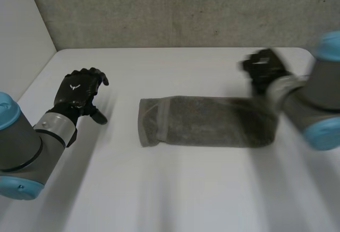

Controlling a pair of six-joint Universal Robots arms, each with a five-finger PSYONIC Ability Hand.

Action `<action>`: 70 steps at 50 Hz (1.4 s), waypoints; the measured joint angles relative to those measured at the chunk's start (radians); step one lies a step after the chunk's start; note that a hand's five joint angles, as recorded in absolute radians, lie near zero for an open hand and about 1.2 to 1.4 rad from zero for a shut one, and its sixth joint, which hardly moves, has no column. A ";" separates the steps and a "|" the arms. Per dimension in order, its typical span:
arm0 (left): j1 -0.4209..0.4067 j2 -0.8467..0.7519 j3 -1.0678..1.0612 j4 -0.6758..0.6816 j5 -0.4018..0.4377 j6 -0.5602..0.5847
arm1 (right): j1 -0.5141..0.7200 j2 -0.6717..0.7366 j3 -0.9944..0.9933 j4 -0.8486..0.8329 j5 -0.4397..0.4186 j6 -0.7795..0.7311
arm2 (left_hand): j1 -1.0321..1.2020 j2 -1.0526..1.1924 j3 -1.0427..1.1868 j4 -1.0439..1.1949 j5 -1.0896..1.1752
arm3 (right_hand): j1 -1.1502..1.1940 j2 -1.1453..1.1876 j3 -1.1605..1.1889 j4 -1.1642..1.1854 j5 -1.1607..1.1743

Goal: Fold the towel.

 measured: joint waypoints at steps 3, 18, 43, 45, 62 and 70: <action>0.001 -0.007 -0.002 -0.004 -0.001 0.002 | 0.165 0.064 -0.055 -0.003 0.012 0.008 | 0.000 -0.001 0.000 0.000 0.000 | -0.017 -0.019 -0.024 -0.017 -0.016; 0.001 -0.048 0.000 -0.002 0.004 0.010 | 0.299 0.240 -0.103 0.004 0.045 0.025 | 0.000 -0.001 0.000 0.000 0.000 | -1.094 -1.095 -1.110 -1.090 -1.099; -0.217 -0.121 0.139 0.006 0.075 0.007 | -0.038 -0.092 0.431 -0.176 -0.119 0.247 | 0.000 -0.001 0.000 0.000 0.010 | -1.099 -1.095 -1.114 -1.091 -1.099; -0.251 -0.156 0.176 0.004 0.074 0.007 | -0.044 -0.099 0.452 -0.199 -0.124 0.247 | 0.000 -0.001 0.000 0.000 0.021 | -1.098 -1.095 -1.113 -1.091 -1.099; -0.359 -0.409 0.424 -0.040 0.061 0.017 | -0.049 -0.093 0.515 -0.313 -0.136 0.244 | 0.187 0.174 0.175 0.167 0.224 | -1.029 -1.048 -1.058 -1.049 -1.015; -0.350 -0.412 0.419 -0.108 0.049 0.066 | -0.050 -0.086 0.512 -0.312 -0.136 0.239 | 0.194 0.181 0.183 0.174 0.233 | -0.971 -0.984 -0.994 -0.982 -0.952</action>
